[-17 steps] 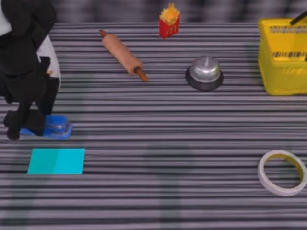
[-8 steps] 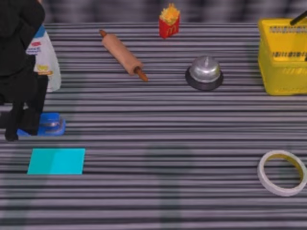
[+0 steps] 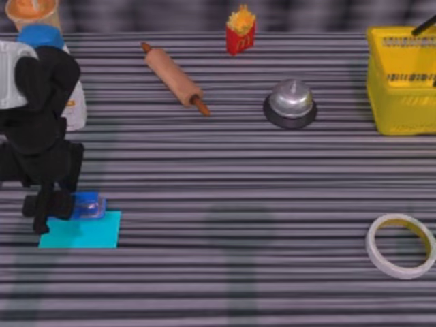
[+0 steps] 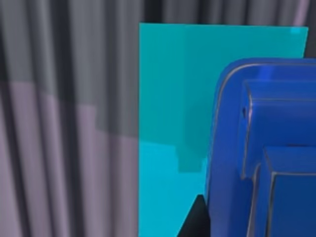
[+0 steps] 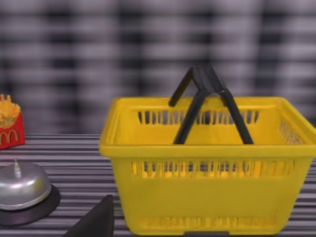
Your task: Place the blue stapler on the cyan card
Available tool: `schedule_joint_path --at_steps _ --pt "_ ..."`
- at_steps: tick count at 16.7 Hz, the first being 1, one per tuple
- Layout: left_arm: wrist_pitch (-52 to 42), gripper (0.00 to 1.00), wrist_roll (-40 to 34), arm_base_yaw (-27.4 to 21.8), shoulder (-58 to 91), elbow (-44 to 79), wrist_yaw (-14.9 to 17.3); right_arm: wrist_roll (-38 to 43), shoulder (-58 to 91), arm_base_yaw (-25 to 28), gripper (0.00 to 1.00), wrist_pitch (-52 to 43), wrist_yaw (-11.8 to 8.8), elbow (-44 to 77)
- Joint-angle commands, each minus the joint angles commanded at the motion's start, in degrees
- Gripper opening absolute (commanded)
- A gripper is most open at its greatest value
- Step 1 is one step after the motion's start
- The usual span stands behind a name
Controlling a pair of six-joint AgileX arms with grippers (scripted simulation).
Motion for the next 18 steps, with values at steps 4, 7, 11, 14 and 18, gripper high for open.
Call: schedule_joint_path --at_steps 4,7,11,14,18 --pt "3.8 0.0 -0.11 0.0 1.53 -3.05 0.08 0.0 0.0 0.0 1.0 0.0 0.0 0.0" --pt "3.8 0.0 -0.11 0.0 1.53 -3.05 0.08 0.0 0.0 0.0 1.0 0.0 0.0 0.0" --pt "3.8 0.3 -0.11 0.0 1.53 -3.05 0.08 0.0 0.0 0.0 1.0 0.0 0.0 0.0" --pt "3.8 0.53 -0.11 0.0 1.53 -3.05 0.08 0.0 0.0 0.0 1.0 0.0 0.0 0.0" --pt "3.8 0.83 -0.11 0.0 1.53 -3.05 0.08 0.0 0.0 0.0 1.0 0.0 0.0 0.0"
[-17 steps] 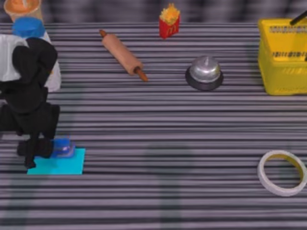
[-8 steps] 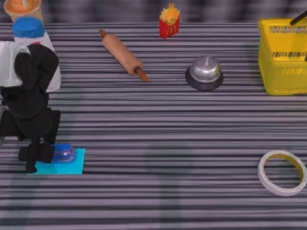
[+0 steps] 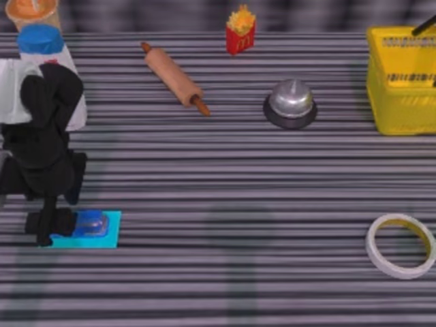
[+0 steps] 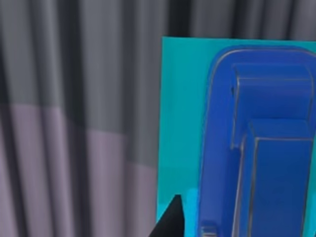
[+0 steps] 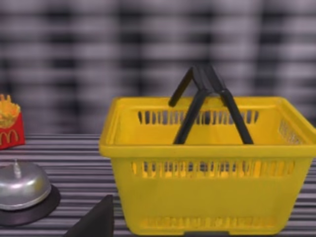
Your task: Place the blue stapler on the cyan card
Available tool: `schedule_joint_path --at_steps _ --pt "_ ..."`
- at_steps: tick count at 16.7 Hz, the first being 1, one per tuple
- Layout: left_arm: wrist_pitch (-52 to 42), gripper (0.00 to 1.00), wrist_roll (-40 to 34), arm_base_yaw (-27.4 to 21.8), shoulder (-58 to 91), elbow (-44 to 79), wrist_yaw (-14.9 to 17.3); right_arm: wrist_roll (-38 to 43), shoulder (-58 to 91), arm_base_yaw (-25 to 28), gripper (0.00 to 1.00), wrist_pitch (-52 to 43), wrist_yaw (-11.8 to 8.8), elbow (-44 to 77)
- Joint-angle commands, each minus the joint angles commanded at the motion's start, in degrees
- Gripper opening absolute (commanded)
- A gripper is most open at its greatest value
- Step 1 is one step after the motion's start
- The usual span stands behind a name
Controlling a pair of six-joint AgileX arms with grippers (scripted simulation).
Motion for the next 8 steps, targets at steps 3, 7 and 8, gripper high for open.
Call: schedule_joint_path --at_steps 3,7,8 --pt "0.0 1.0 0.0 0.0 0.0 0.0 0.0 0.0 0.0 0.0 1.0 0.0 0.0 0.0" --pt "0.0 1.0 0.0 0.0 0.0 0.0 0.0 0.0 0.0 0.0 1.0 0.0 0.0 0.0" --pt "0.0 1.0 0.0 0.0 0.0 0.0 0.0 0.0 0.0 0.0 1.0 0.0 0.0 0.0"
